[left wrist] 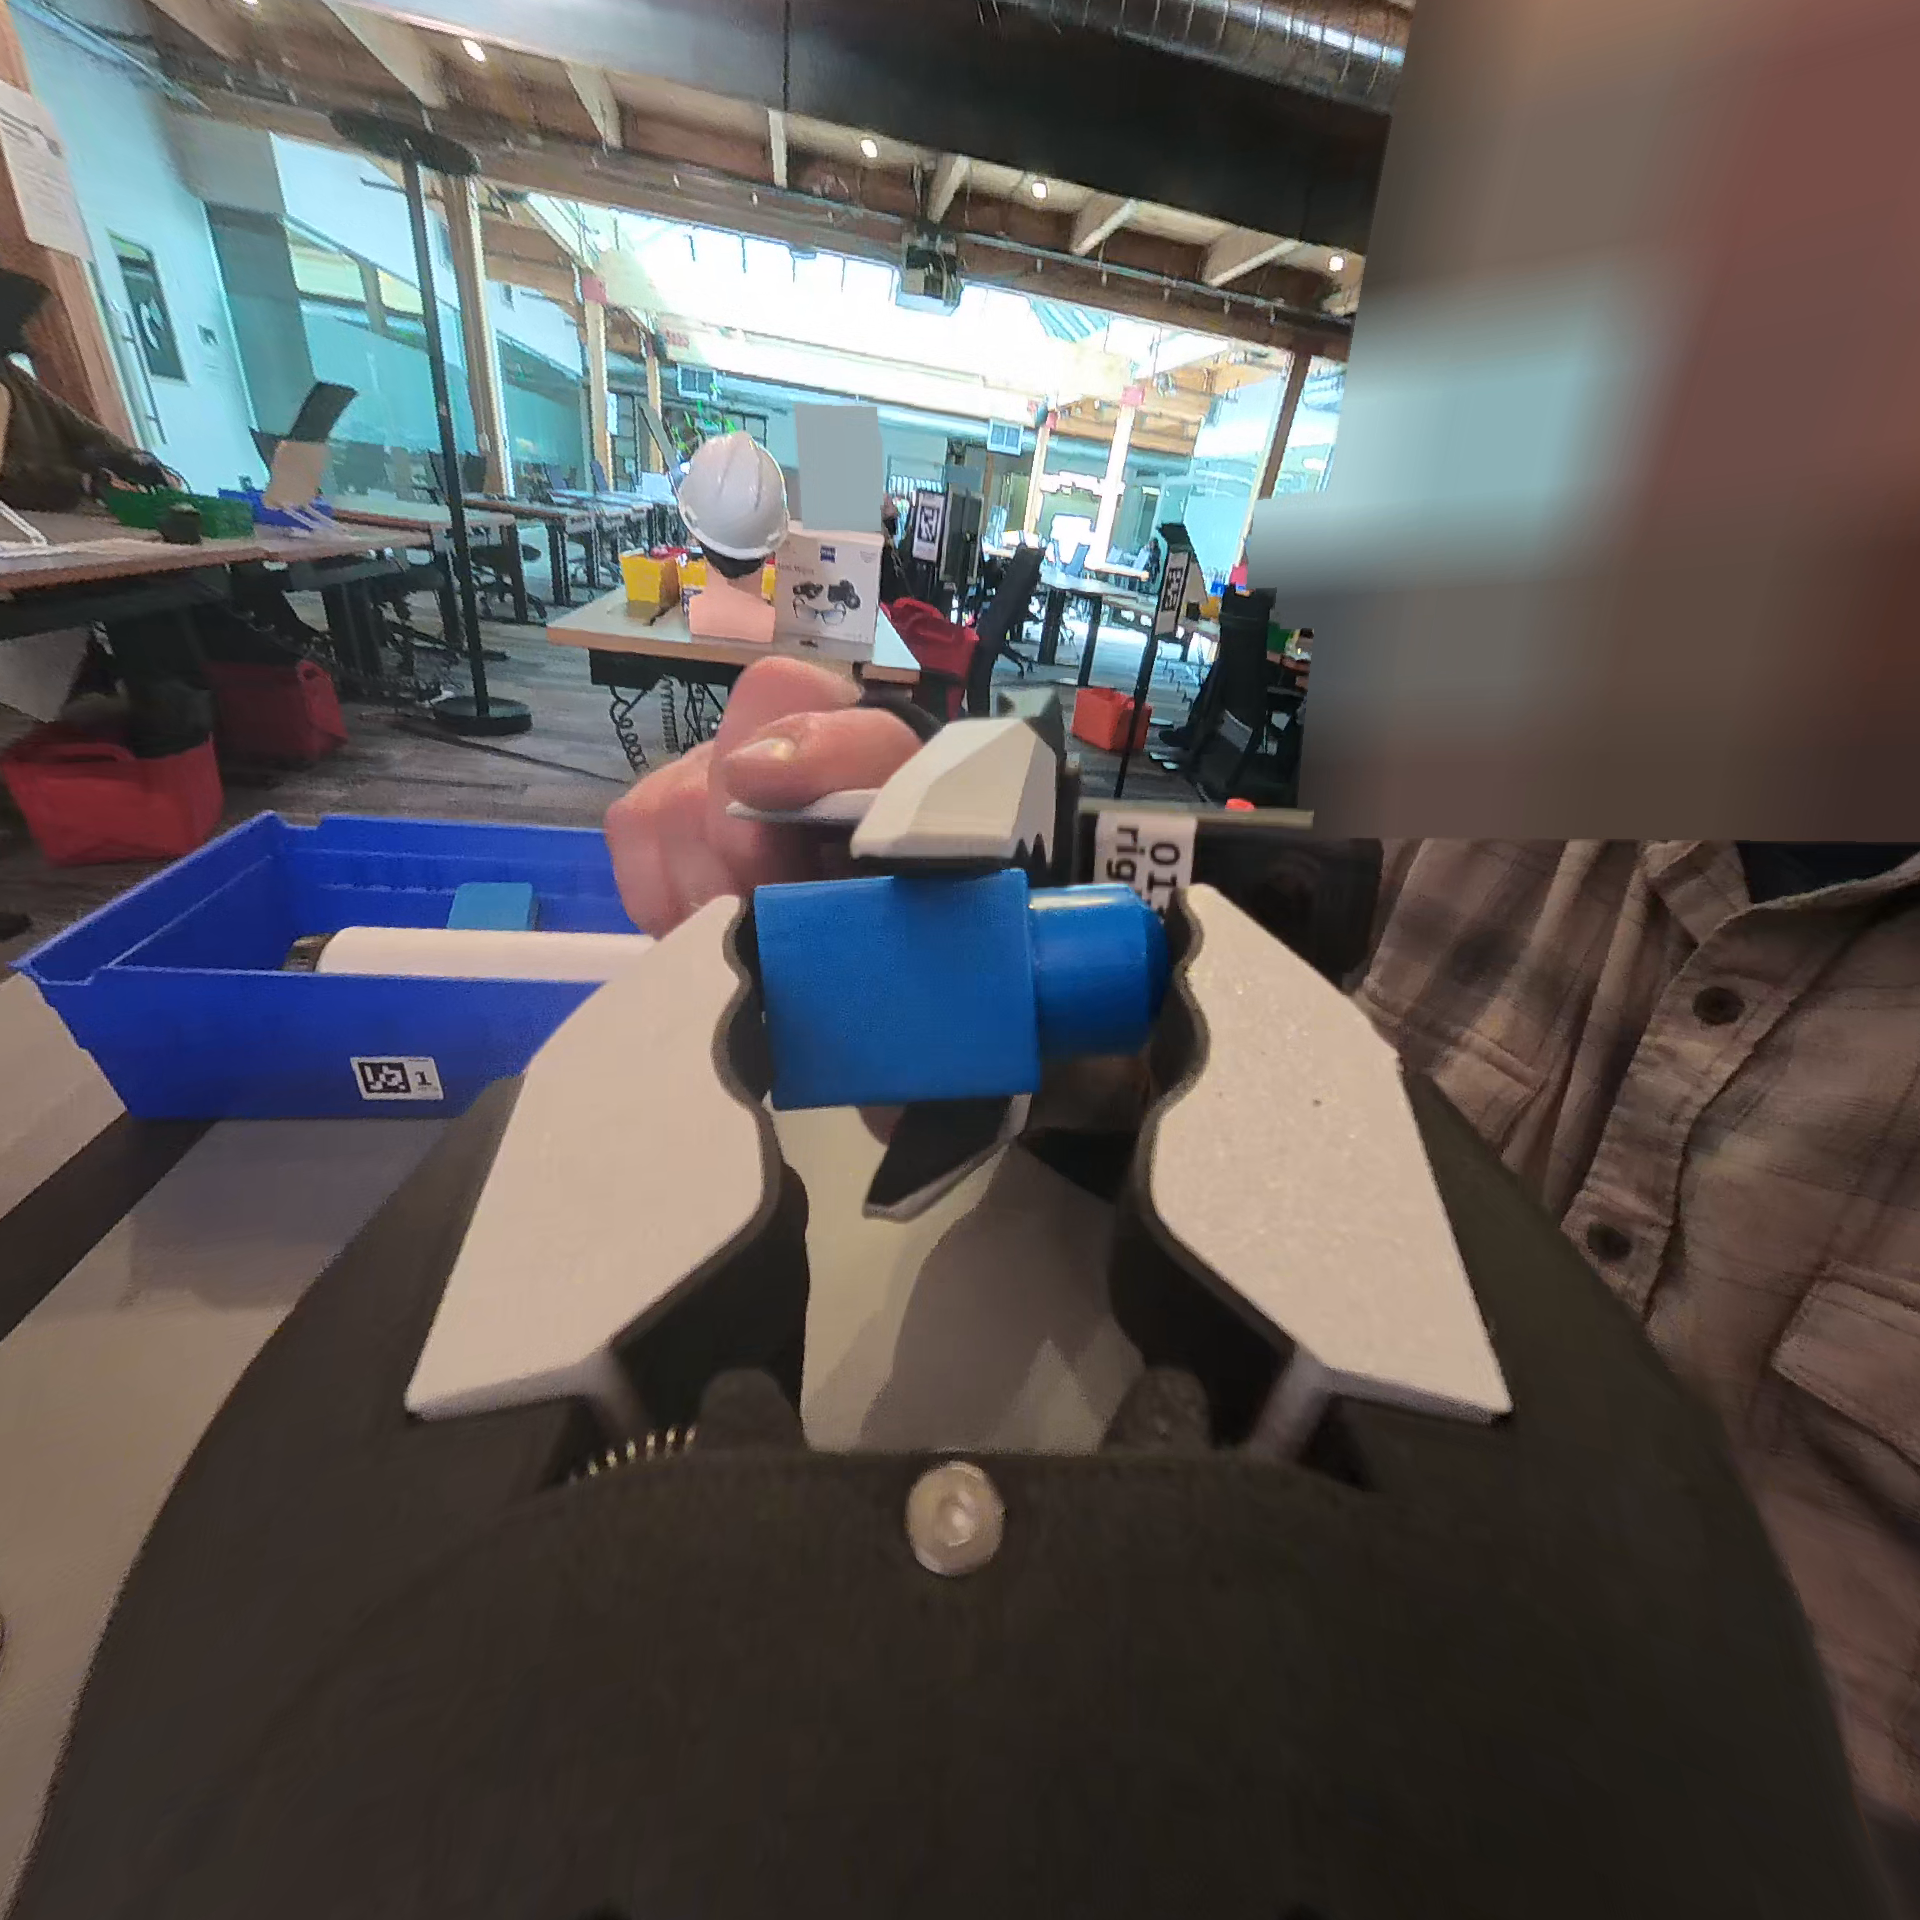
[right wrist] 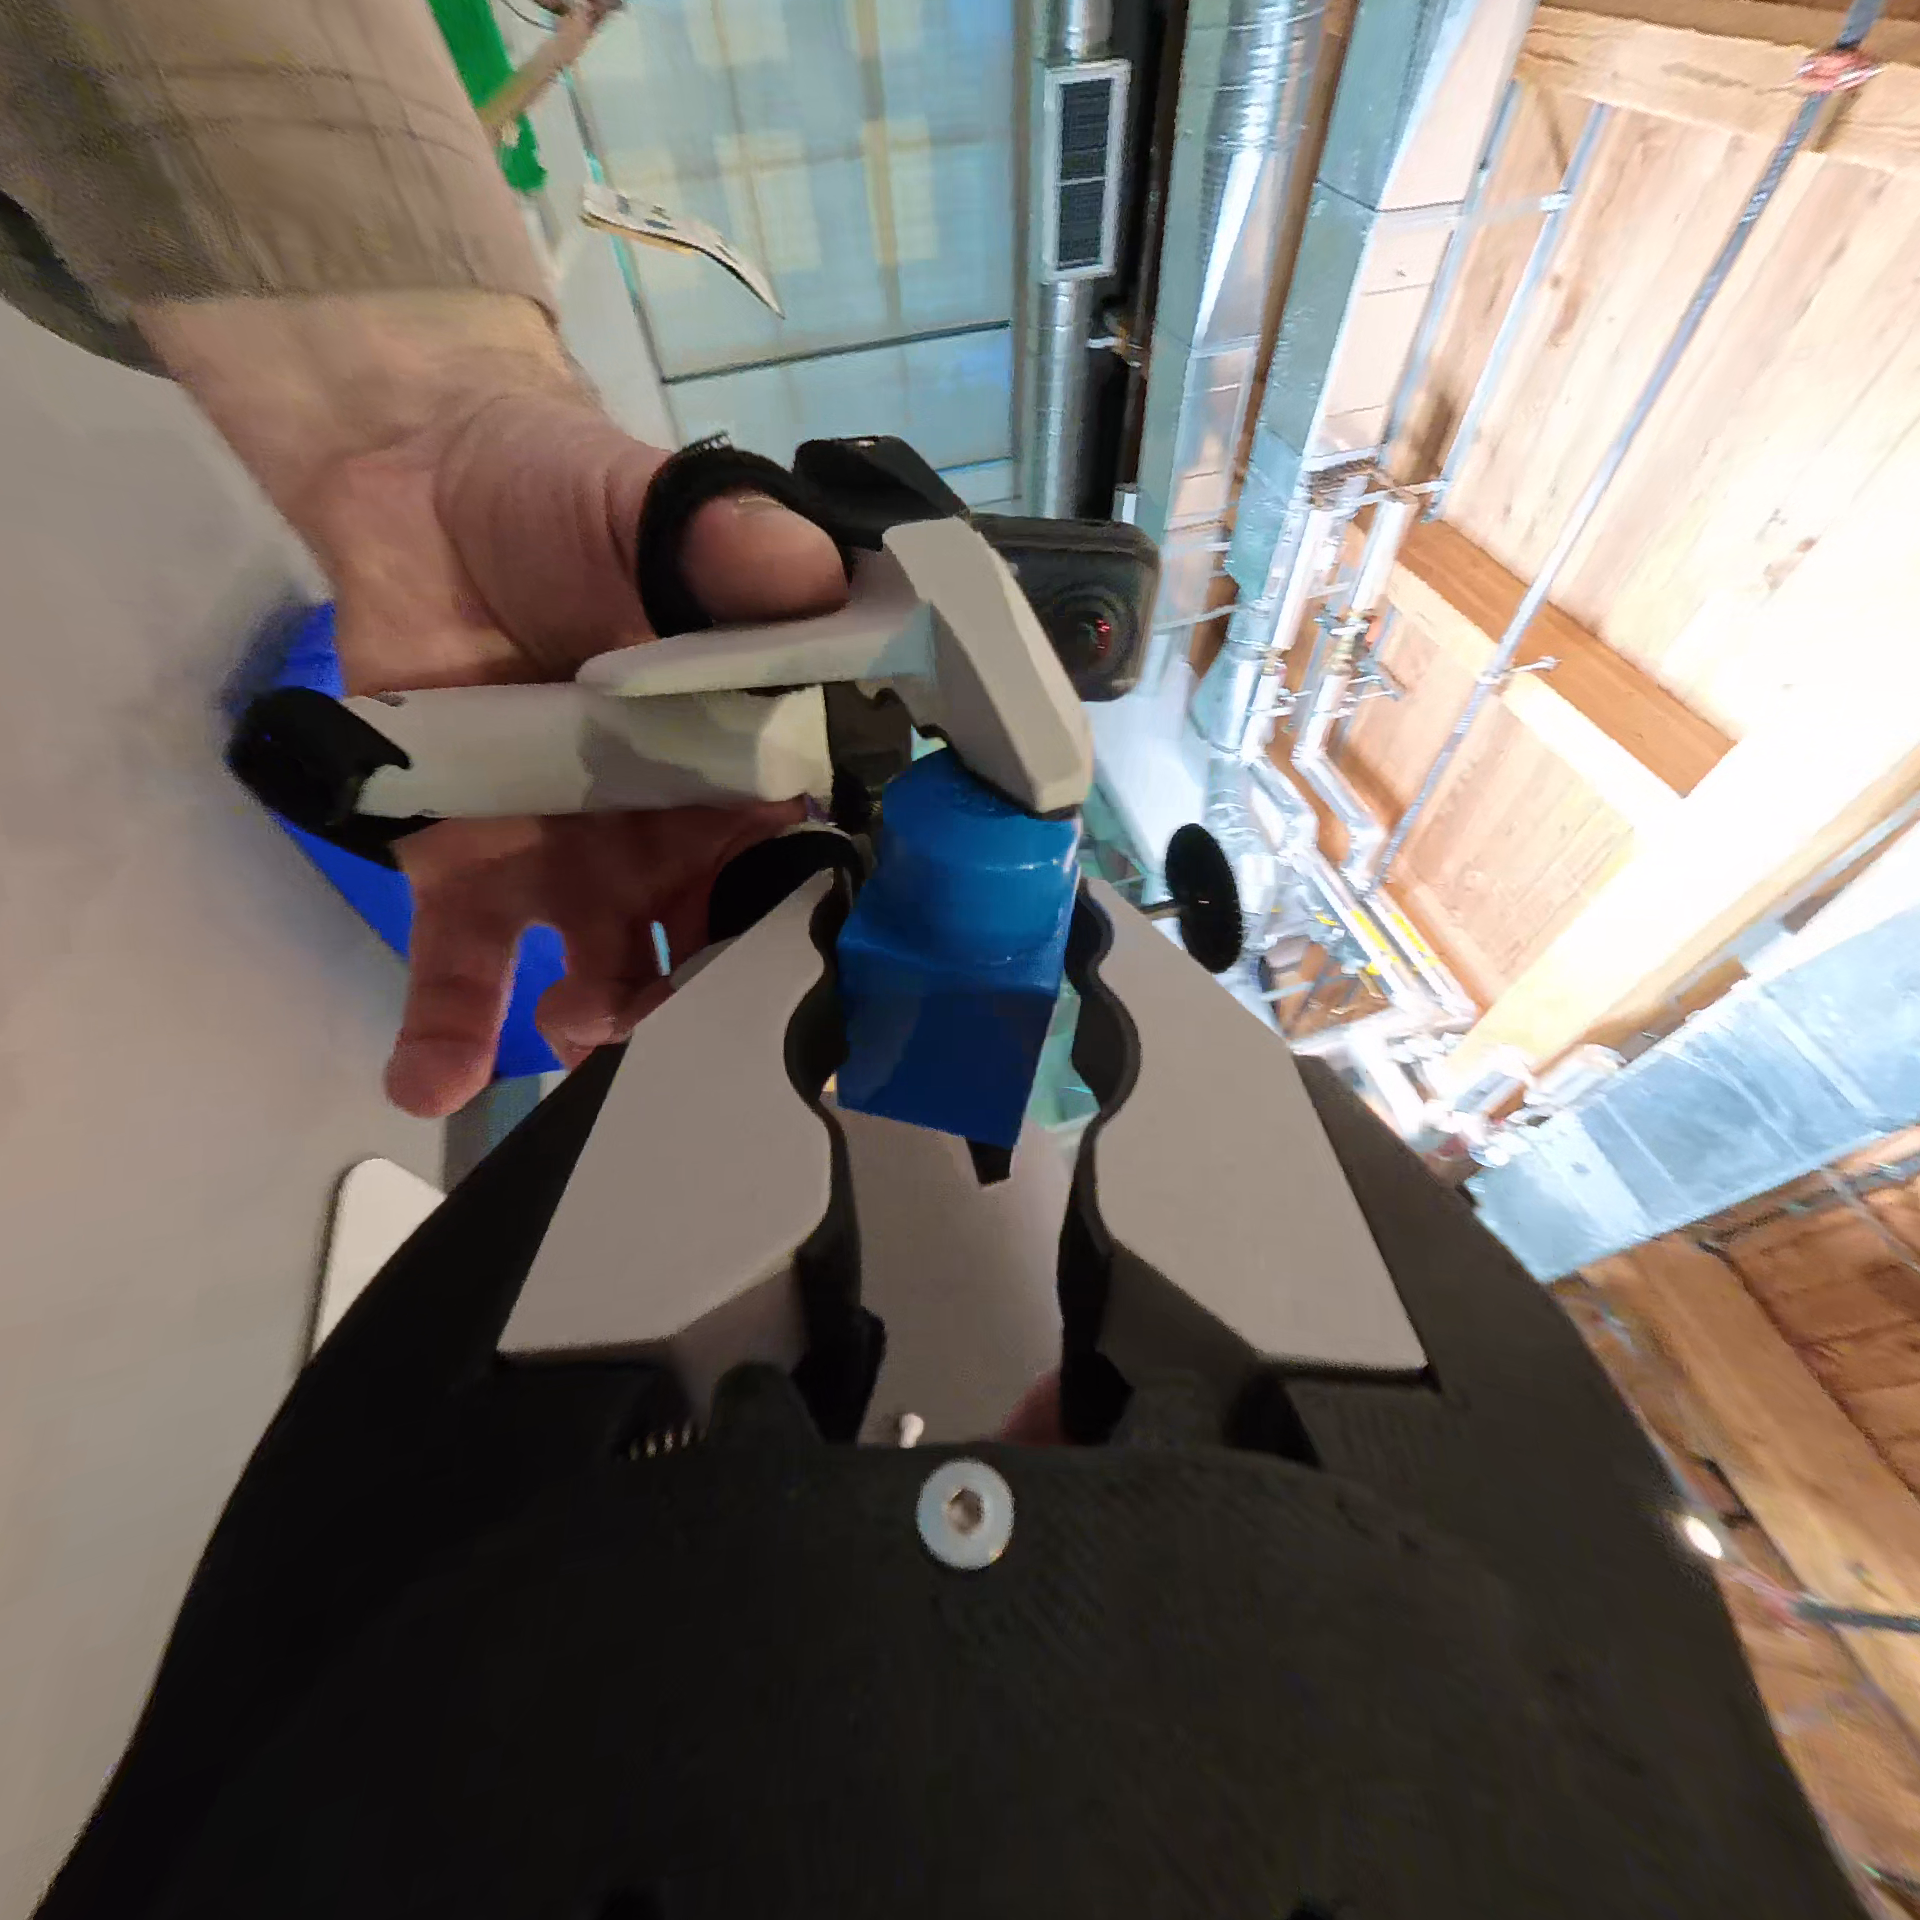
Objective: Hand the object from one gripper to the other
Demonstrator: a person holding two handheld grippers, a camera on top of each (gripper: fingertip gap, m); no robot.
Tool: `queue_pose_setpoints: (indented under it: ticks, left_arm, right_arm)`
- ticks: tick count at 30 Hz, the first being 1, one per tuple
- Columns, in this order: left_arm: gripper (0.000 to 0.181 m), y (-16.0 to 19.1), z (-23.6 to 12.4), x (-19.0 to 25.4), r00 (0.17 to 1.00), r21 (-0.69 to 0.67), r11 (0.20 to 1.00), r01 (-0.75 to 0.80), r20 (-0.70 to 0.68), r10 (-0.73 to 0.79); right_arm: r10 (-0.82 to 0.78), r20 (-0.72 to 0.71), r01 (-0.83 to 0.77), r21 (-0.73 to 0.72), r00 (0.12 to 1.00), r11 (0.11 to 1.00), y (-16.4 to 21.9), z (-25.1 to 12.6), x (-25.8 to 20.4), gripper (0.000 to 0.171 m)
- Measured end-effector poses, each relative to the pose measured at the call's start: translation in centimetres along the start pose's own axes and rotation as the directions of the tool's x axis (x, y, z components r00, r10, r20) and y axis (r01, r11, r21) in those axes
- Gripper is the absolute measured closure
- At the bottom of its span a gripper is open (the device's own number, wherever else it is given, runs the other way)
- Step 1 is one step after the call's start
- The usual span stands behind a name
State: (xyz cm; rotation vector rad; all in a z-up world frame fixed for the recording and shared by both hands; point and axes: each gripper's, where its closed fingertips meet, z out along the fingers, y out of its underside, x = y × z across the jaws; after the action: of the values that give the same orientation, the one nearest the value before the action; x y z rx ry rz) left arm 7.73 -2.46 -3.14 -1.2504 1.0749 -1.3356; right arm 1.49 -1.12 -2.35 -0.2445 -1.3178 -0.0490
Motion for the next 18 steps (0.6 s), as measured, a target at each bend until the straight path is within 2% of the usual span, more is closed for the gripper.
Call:
queue_pose_setpoints:
  ticks: [1,4,6,7,10,18]
  left_arm:
    - [0.110,0.2,0.0,0.0,1.000,-0.015,1.000,-0.001,-0.004,0.001]
    - [0.110,0.8,0.0,-0.1,1.000,-0.077,0.997,-0.014,-0.009,0.014]
    - [0.110,1.3,0.0,-0.4,1.000,-0.119,0.993,-0.013,-0.006,0.012]
    - [0.109,1.6,0.1,-0.4,1.000,-0.141,0.990,-0.013,-0.011,0.012]
    - [0.109,1.9,0.4,-0.2,1.000,-0.168,0.986,-0.010,-0.030,0.006]
    - [0.109,2.8,0.4,0.3,0.997,-0.237,0.972,-0.006,-0.073,-0.012]
  right_arm:
    - [0.011,0.033,-0.011,0.005,0.999,1.000,0.0,-0.1,-0.3,0.132]
    - [0.020,0.105,-0.020,-0.001,0.994,1.000,0.1,-0.3,-1.0,0.111]
    - [0.024,0.142,-0.025,0.002,0.990,1.000,-0.1,-0.4,-1.3,0.108]
    - [0.018,0.159,-0.018,0.000,0.987,1.000,-0.1,-0.5,-1.5,0.109]
    - [-0.006,0.198,0.007,-0.006,0.980,1.000,-0.2,-0.6,-2.1,0.126]
    - [-0.006,0.263,0.006,0.002,0.965,1.000,-0.4,-0.9,-3.1,0.127]
